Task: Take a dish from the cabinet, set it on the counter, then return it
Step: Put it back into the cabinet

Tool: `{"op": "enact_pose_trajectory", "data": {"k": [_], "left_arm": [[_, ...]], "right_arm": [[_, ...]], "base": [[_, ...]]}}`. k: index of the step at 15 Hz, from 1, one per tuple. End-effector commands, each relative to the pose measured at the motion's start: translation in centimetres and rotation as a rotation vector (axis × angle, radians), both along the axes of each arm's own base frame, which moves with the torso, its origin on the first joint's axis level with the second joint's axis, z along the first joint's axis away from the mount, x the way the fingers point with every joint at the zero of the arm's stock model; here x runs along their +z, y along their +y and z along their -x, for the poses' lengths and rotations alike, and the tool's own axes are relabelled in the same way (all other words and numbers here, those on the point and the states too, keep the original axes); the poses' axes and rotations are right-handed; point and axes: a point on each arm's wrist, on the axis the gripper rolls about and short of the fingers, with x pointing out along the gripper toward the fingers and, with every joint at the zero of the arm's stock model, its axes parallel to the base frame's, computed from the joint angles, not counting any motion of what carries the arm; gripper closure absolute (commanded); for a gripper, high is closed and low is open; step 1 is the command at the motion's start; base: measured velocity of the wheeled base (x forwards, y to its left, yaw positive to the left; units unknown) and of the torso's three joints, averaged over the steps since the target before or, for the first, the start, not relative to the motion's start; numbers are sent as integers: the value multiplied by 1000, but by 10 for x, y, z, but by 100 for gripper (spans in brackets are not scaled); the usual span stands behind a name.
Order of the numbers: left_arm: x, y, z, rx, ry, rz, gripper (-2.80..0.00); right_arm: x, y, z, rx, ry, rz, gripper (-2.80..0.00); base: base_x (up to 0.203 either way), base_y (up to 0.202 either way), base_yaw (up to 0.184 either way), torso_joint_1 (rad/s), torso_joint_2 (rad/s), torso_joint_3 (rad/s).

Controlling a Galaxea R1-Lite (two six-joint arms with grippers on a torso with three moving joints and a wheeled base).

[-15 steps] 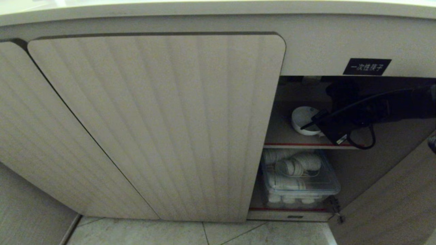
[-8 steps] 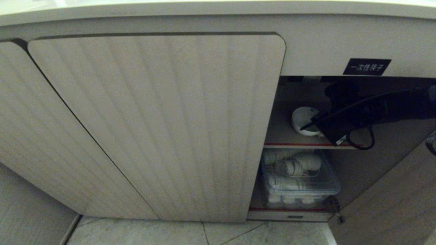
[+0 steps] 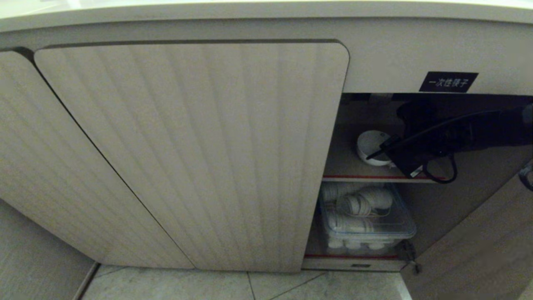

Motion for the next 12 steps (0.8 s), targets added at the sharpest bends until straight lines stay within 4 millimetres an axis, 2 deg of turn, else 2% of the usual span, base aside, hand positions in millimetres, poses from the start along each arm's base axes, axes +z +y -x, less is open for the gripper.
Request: {"op": "enact_pose_trajectory", "data": {"k": [1, 2, 3, 12], "left_arm": [[0, 0, 0, -1, -1, 0, 0], [0, 0, 0, -1, -2, 0, 0], [0, 0, 0, -1, -2, 0, 0], [0, 0, 0, -1, 0, 0, 0]], "right_arm": [[-1, 0, -1, -5, 4, -3, 0], [0, 1, -1, -4, 2, -4, 0], [0, 1, -1, -3, 0, -4, -280], [0, 1, 0, -28, -3, 20, -280]], "base": [[0, 0, 0, 0, 0, 0], [0, 0, 0, 0, 0, 0], [0, 0, 0, 0, 0, 0], [0, 0, 0, 0, 0, 0]]}}
